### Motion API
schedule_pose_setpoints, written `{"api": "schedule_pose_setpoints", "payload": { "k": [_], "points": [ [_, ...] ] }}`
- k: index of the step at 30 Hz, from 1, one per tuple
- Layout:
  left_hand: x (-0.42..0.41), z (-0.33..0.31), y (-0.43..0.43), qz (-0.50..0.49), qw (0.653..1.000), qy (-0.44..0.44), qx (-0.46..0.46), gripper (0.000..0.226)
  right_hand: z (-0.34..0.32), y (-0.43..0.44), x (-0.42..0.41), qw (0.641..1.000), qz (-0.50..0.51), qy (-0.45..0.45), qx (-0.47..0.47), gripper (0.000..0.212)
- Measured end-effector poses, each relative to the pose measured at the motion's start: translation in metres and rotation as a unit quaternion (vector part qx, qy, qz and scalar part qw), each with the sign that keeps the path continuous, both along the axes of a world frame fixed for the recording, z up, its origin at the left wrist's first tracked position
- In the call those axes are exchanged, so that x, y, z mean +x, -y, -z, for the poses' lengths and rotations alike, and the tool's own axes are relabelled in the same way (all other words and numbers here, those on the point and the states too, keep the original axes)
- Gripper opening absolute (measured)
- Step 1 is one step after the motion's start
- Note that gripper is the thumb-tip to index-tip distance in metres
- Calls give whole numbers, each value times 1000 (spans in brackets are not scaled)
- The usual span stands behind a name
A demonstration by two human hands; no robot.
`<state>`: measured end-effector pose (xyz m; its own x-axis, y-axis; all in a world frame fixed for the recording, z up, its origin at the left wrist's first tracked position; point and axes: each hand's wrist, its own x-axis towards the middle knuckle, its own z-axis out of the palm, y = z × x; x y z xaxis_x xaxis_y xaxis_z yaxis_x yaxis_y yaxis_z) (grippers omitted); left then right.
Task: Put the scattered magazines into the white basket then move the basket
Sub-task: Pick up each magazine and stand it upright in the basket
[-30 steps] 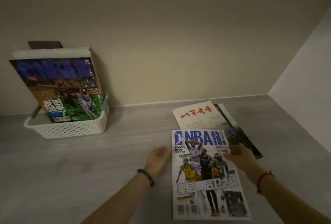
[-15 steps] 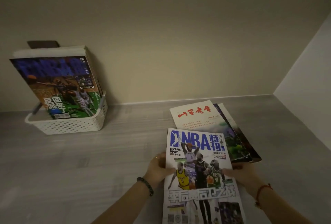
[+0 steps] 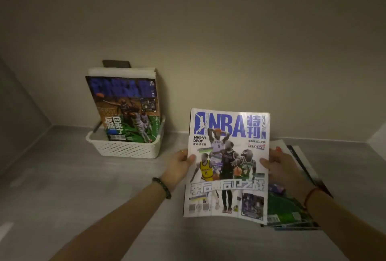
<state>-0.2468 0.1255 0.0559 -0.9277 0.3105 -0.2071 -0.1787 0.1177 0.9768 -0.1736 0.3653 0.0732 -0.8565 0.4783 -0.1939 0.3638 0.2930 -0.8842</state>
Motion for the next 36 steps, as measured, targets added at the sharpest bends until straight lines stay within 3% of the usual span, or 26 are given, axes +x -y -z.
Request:
{"api": "schedule_pose_setpoints", "payload": {
  "k": [5, 14, 19, 28, 32, 36],
  "points": [
    [-58, -57, 79, -72, 994, -86, -2, 28, -51, 61, -69, 989, -56, -125, 48, 22],
    [-158, -118, 211, -192, 969, -155, 5, 11, -97, 184, -188, 968, -78, -237, 37, 14],
    [-201, -93, 248, -208, 966, -153, 11, 17, -73, 230, -231, 974, -57, -216, 29, 15],
    [-237, -16, 260, -254, 966, -50, 0, 10, 0, 252, -259, 986, -5, -147, 73, 7],
    [-246, 1, 257, -274, 962, -14, -4, 14, 18, 253, -261, 987, 46, -140, 62, 30],
    [-252, 4, 253, -285, 957, -41, -14, 15, 17, 255, -268, 985, 72, -148, 47, 27]
  ]
}}
